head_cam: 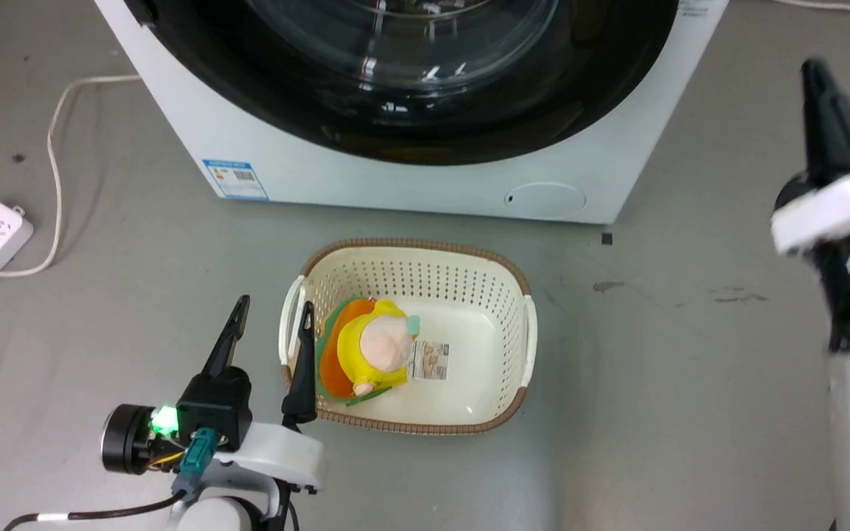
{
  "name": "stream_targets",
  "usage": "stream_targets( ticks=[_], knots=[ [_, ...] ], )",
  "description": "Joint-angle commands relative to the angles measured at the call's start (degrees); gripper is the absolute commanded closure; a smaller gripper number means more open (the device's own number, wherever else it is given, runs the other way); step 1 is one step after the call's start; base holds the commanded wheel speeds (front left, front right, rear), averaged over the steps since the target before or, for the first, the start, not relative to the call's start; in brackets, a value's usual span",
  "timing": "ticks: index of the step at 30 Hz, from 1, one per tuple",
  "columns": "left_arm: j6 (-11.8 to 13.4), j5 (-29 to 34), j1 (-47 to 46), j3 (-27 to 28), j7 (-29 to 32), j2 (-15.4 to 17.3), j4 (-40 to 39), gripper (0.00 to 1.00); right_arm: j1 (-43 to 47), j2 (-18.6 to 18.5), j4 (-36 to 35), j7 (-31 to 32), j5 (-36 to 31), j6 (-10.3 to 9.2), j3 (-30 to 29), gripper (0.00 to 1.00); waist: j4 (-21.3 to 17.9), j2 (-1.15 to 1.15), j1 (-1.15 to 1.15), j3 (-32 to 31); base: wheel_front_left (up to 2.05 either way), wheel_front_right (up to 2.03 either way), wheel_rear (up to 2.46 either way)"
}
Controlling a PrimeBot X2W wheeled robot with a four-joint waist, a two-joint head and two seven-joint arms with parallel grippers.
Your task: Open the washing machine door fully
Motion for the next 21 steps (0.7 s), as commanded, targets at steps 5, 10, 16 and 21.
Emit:
stream_targets(
  ticks=[5, 10, 16, 21],
  knots=[
    [0.4, 0.1, -2.1, -1.2, -1.1, 0.4, 0.0, 0.00, -8.6, 0.5, 5.6, 2.9, 3.7, -0.02, -3.6, 1.00, 0.9, -0.01, -0.01, 2.3, 0.00, 0.00, 0.00],
    [0.6, 0.1, -2.9, -2.1, -1.7, 0.4, 0.3, 0.00, -14.9, 0.5, 11.7, 5.8, 5.7, -0.03, -7.3, 1.00, 1.7, -0.01, -0.01, 3.9, 0.00, 0.00, 0.00],
    [0.9, 0.1, -3.9, -3.1, -2.4, 0.4, 0.4, 0.00, -22.0, 0.0, 18.9, 10.5, 7.1, -0.03, -10.2, 1.00, 2.6, -0.01, -0.01, 5.7, 0.00, 0.00, 0.00],
    [1.3, -0.3, -5.1, -4.4, -3.2, 0.3, 0.4, 0.00, -29.8, -1.3, 26.3, 16.3, 8.1, -0.03, -12.8, 1.00, 3.9, -0.01, -0.01, 8.0, 0.00, 0.00, 0.00]
  ],
)
